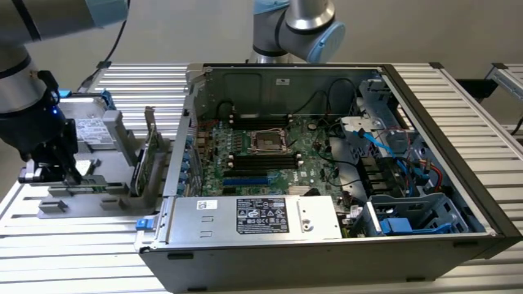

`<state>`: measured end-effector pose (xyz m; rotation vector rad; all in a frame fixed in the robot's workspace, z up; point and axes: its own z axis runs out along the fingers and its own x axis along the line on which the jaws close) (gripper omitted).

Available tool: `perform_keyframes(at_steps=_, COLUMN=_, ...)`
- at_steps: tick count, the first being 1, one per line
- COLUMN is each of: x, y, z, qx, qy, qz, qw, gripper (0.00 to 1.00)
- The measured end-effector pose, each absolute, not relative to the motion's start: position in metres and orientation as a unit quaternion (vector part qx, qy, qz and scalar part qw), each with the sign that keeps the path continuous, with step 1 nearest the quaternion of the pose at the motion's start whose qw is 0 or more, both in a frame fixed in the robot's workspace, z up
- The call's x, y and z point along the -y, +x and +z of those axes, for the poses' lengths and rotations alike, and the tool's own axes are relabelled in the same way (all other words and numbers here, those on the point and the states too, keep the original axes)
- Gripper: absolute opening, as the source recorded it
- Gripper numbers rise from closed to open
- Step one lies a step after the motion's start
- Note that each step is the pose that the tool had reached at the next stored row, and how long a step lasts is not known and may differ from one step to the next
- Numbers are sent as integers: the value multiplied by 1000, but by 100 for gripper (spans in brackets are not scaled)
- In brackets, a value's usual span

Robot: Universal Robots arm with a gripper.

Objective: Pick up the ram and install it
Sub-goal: 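Pick up the ram and move it above insertion slot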

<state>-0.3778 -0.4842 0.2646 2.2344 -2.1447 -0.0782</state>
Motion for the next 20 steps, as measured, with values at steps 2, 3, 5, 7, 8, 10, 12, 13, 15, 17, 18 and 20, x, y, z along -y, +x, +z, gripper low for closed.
perform_keyframes(at_steps=2, x=483, y=-376, z=274, qx=692, qy=721, qz=-26, qw=22, gripper=14)
perform_keyframes(at_steps=3, x=483, y=-374, z=278, qx=692, qy=721, qz=-26, qw=22, gripper=14)
perform_keyframes(at_steps=5, x=482, y=-371, z=286, qx=692, qy=721, qz=-26, qw=23, gripper=14)
perform_keyframes(at_steps=7, x=481, y=-367, z=293, qx=692, qy=721, qz=-27, qw=23, gripper=14)
perform_keyframes(at_steps=8, x=480, y=-366, z=297, qx=692, qy=721, qz=-27, qw=23, gripper=14)
perform_keyframes(at_steps=10, x=479, y=-362, z=304, qx=692, qy=721, qz=-27, qw=24, gripper=14)
perform_keyframes(at_steps=12, x=478, y=-359, z=311, qx=692, qy=721, qz=-28, qw=24, gripper=14)
perform_keyframes(at_steps=13, x=477, y=-357, z=315, qx=692, qy=721, qz=-28, qw=24, gripper=14)
perform_keyframes(at_steps=15, x=476, y=-353, z=322, qx=692, qy=721, qz=-28, qw=25, gripper=14)
perform_keyframes(at_steps=17, x=475, y=-350, z=329, qx=692, qy=721, qz=-28, qw=25, gripper=14)
perform_keyframes(at_steps=18, x=474, y=-348, z=333, qx=692, qy=721, qz=-28, qw=25, gripper=14)
perform_keyframes(at_steps=20, x=473, y=-344, z=340, qx=692, qy=721, qz=-28, qw=25, gripper=14)
